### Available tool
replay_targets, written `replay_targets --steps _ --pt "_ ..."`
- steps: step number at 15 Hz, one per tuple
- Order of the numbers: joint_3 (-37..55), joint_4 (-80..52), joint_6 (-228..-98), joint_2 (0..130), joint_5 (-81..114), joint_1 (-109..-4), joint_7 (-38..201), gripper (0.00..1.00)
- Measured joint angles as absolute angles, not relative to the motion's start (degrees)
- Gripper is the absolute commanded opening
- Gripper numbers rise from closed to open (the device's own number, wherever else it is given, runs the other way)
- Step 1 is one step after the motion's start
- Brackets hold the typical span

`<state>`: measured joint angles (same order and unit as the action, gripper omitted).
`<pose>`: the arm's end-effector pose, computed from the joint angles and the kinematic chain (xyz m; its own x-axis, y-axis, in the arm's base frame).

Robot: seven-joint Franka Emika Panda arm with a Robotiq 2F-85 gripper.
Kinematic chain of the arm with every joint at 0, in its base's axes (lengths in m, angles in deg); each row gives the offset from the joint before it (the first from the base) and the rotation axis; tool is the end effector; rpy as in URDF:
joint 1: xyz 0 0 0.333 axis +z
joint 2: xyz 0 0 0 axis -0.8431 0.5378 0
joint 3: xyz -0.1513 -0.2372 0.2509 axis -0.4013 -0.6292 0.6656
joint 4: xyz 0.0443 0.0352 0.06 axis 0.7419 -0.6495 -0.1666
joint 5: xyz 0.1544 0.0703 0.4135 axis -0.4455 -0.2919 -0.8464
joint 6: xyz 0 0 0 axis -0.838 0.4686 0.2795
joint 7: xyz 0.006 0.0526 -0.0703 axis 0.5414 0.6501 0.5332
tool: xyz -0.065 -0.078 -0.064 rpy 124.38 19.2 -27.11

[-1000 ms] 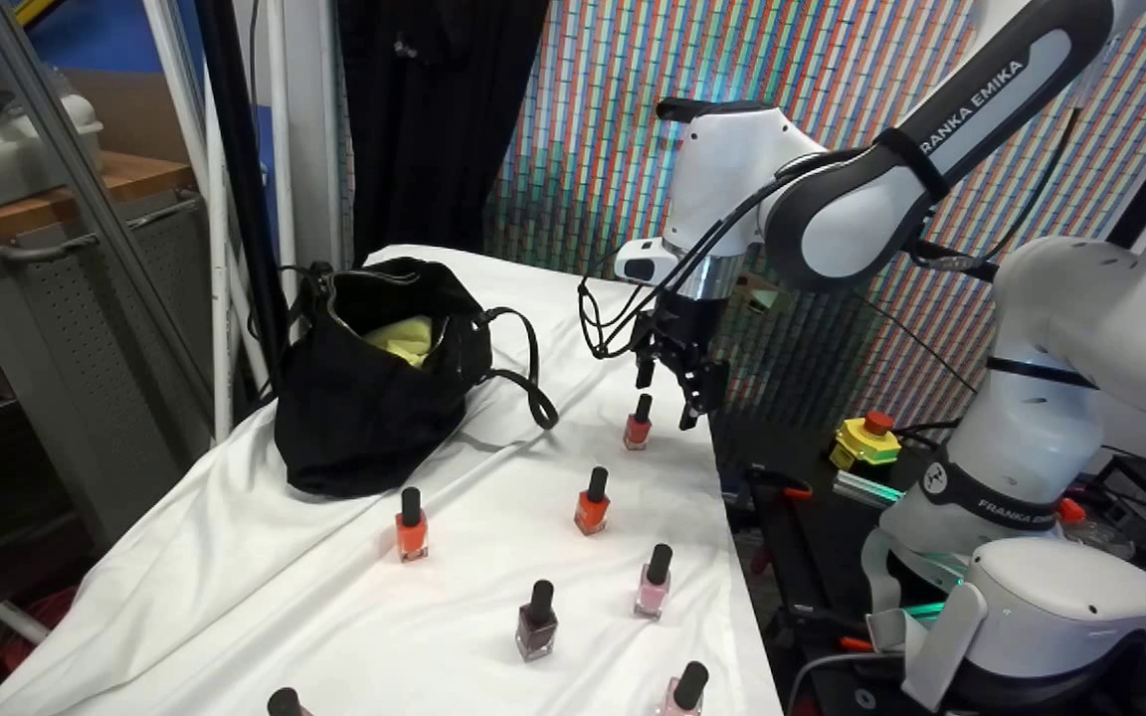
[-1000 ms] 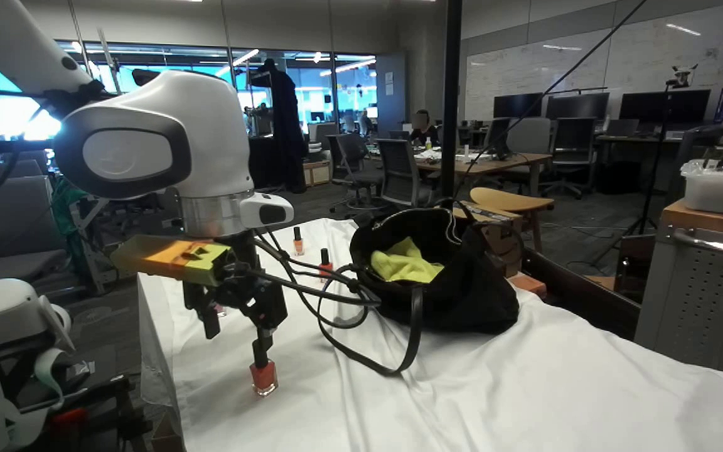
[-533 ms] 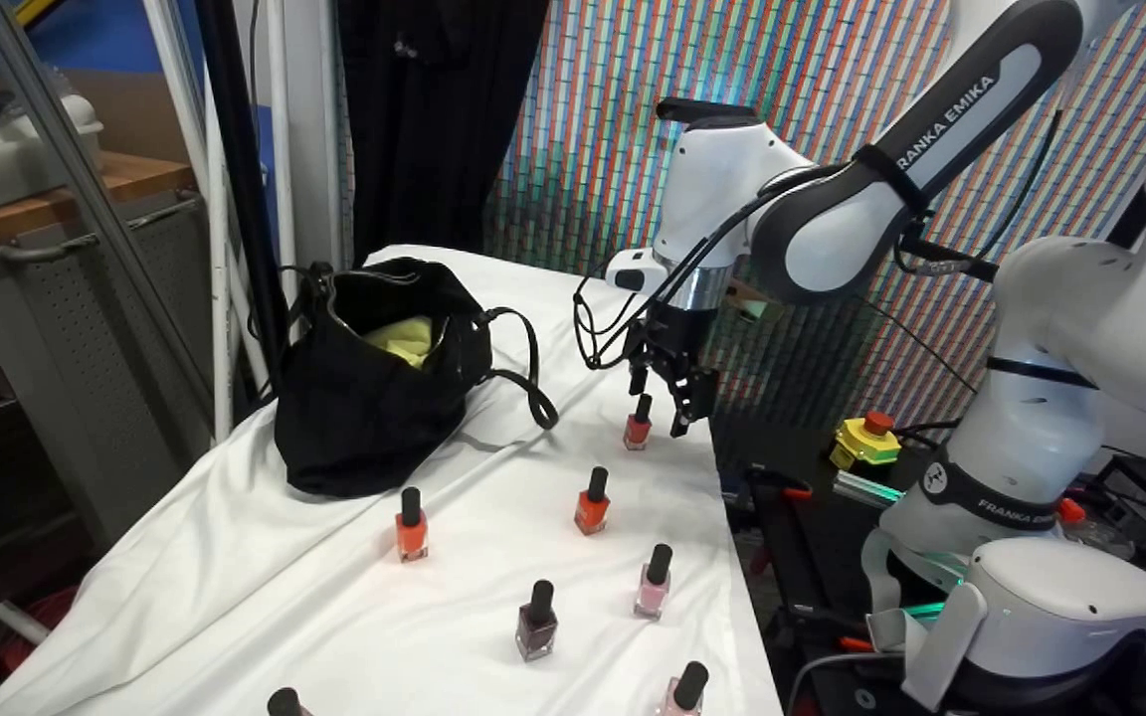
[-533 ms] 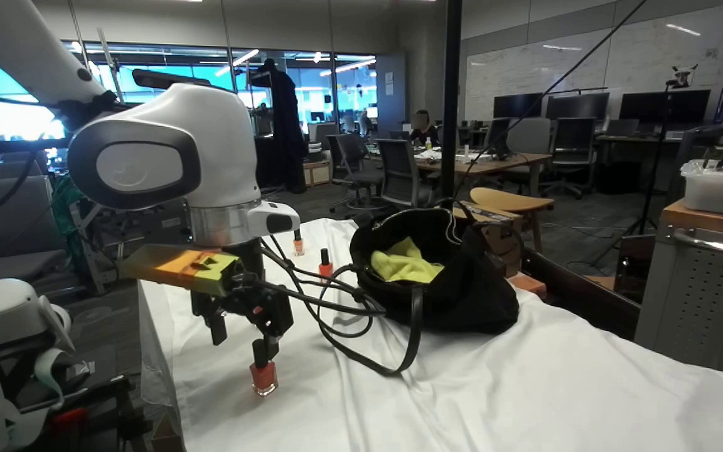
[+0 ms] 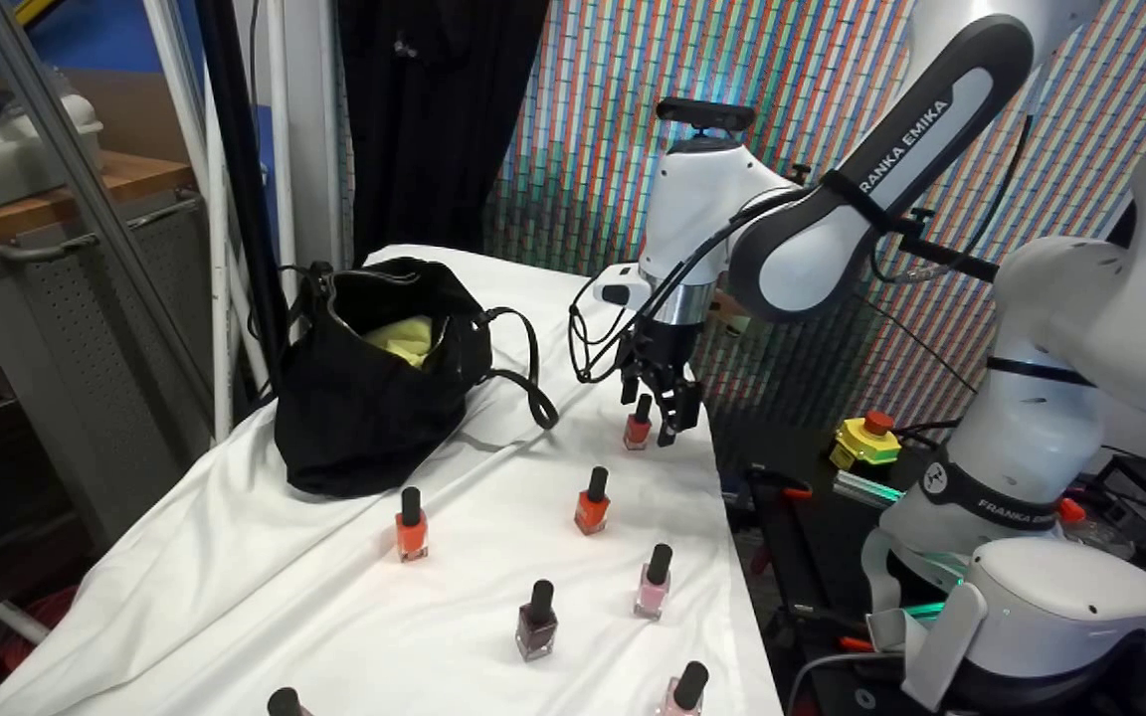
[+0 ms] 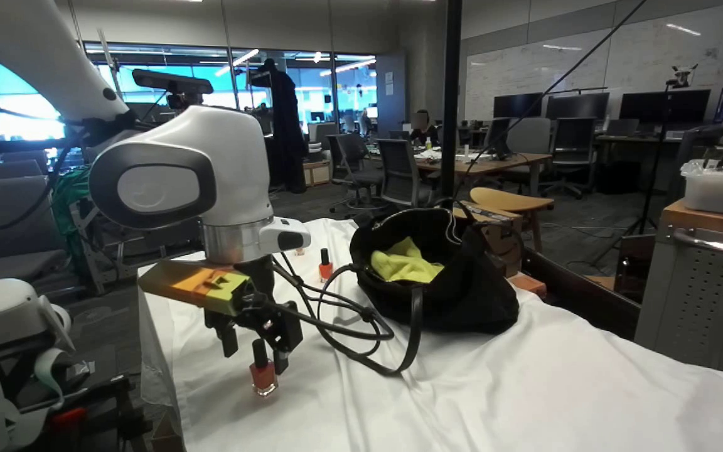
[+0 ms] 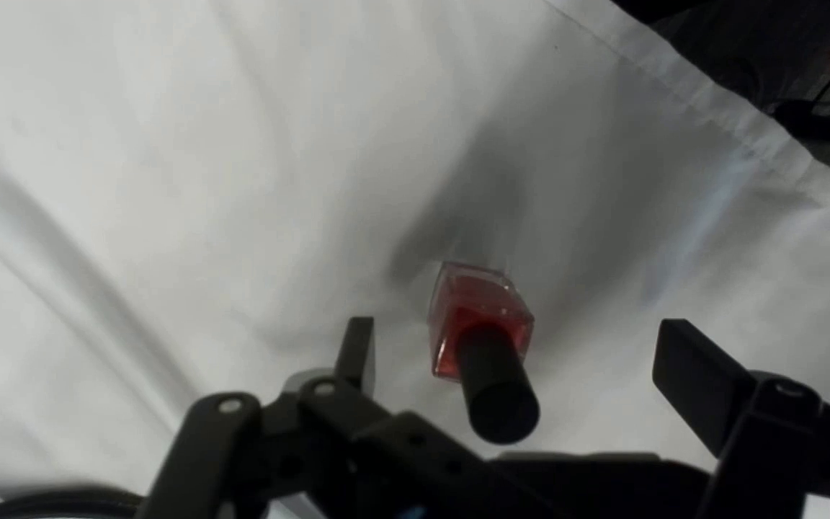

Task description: Put the nail polish bottles in the bag

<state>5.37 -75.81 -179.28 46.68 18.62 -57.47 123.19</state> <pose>0.4285 -0.0546 0.2376 0.8301 0.5558 -0.0441 0.5569 -0.8305 0.0142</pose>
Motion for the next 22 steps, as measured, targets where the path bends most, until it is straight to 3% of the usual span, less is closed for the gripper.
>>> replay_targets --steps 22 --pt "7.24 -72.64 -181.62 52.89 18.41 -59.55 117.53 1.0"
